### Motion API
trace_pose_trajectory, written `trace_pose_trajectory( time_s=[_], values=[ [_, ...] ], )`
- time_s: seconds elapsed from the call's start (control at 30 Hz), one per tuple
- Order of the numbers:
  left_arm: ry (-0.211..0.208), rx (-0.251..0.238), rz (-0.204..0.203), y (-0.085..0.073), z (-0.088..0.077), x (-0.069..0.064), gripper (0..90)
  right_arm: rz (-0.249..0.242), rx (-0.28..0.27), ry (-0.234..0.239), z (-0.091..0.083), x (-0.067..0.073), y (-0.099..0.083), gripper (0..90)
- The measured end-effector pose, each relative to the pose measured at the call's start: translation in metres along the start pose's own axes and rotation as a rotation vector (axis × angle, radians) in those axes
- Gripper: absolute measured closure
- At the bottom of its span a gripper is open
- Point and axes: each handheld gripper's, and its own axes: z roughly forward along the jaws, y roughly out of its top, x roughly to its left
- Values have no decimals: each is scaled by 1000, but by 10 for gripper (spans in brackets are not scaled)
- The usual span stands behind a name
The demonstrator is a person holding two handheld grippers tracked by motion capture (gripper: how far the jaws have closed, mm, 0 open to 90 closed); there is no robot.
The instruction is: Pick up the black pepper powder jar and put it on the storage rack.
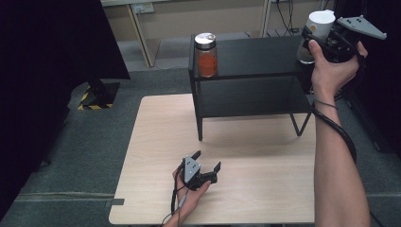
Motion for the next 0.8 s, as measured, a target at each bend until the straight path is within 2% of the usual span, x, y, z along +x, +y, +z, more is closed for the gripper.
trace_pose_trajectory(
  time_s=[0.07, 0.23, 0.47, 0.8],
  values=[
    [0, -1, 0, 0, 0, 0, 105, 4, -3, -8, -1, 0, -1, 255],
    [1, 2, 3, 0, 0, -1, 105, 2, -6, 3, -3, -1, 0, 218],
    [1, 1, 2, 0, 0, 0, 106, 23, -20, 19, -5, -3, -1, 151],
    [1, 1, 6, 0, 0, -1, 105, 9, -22, 41, -14, -2, 0, 98]
  ],
)
